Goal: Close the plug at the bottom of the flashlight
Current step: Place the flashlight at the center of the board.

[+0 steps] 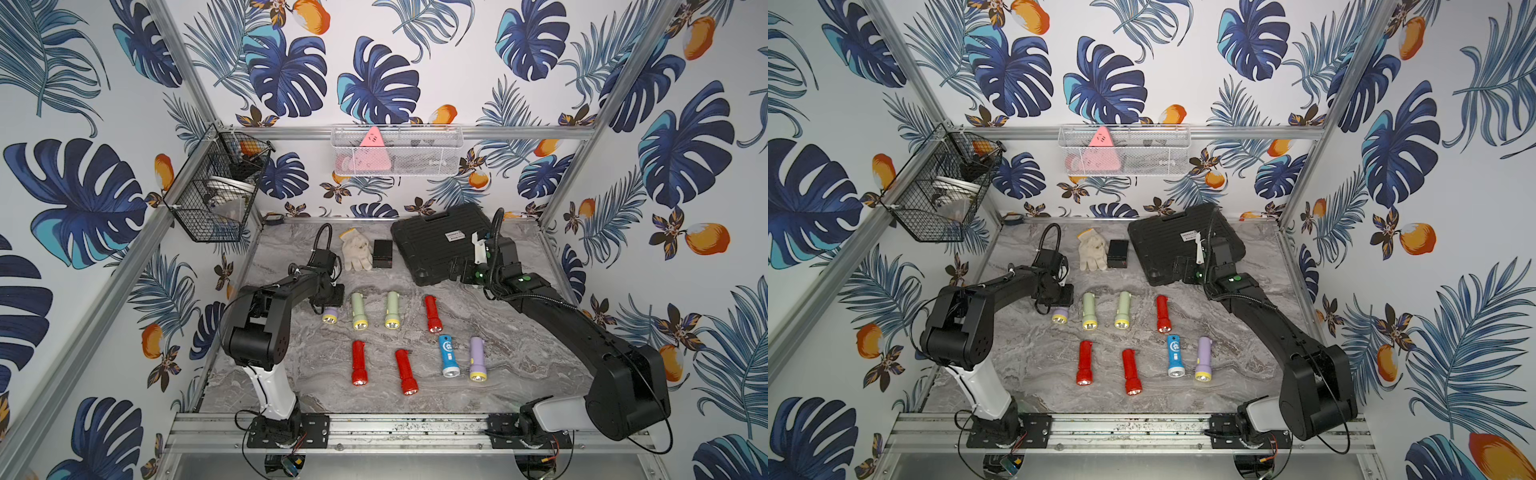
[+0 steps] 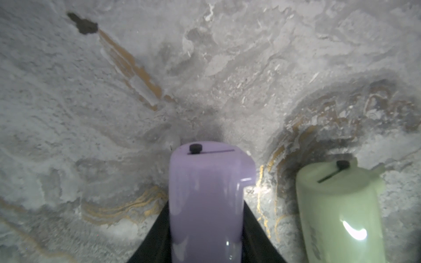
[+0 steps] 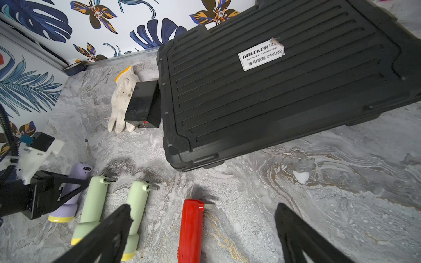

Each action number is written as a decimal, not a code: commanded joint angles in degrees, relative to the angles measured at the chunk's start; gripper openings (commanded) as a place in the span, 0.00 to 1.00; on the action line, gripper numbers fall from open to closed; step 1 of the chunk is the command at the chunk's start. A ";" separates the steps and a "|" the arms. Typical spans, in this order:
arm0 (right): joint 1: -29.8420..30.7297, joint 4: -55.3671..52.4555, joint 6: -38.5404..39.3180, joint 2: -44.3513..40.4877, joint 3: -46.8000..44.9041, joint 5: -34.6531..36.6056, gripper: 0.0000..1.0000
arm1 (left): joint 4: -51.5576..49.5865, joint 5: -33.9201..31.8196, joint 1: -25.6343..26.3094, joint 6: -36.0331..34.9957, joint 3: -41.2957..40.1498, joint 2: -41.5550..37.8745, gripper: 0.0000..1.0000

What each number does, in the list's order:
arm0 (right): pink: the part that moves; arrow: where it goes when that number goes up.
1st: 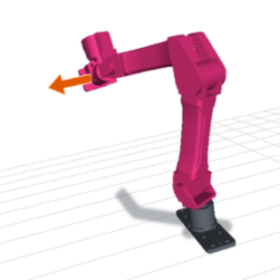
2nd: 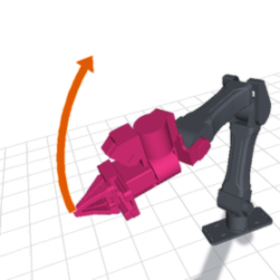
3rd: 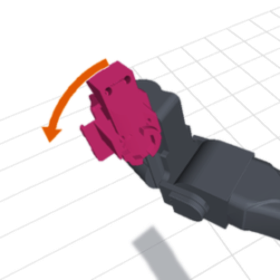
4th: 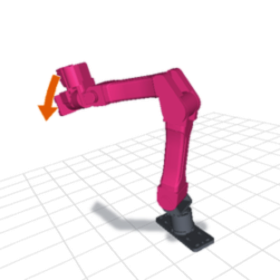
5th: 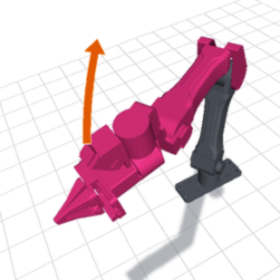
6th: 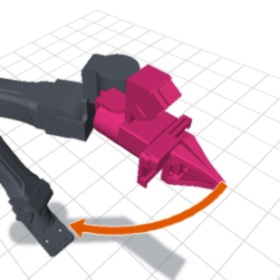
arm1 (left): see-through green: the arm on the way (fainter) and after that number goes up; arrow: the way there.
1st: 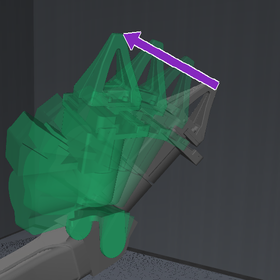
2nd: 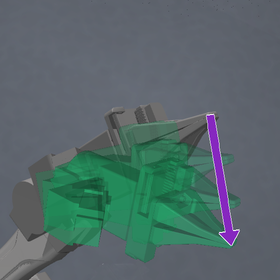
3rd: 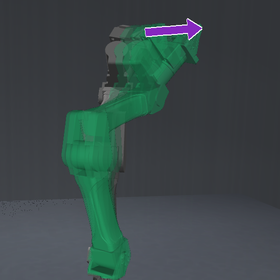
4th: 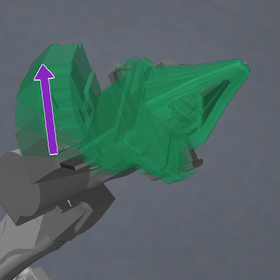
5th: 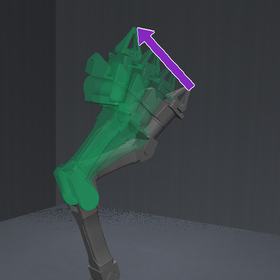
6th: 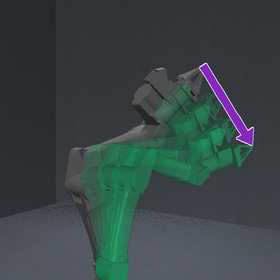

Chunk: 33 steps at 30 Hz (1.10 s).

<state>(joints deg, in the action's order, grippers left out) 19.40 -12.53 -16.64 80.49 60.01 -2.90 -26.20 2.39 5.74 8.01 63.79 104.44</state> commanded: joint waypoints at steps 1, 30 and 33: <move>-0.05 -0.37 1.07 -0.27 0.05 -0.37 1.00 | -1.31 0.16 -0.16 1.00 0.37 -0.09 0.30; -0.06 0.49 1.79 -2.35 -1.01 -0.79 1.00 | -4.98 4.02 2.21 7.77 0.06 -12.76 0.73; -0.06 0.75 1.88 -2.44 -1.27 -0.77 1.00 | -5.51 3.94 4.52 9.22 -0.17 -13.17 0.73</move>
<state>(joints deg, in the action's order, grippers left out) 19.40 -12.47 -15.53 78.43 59.05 -3.92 -30.20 5.61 9.04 15.05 63.90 91.79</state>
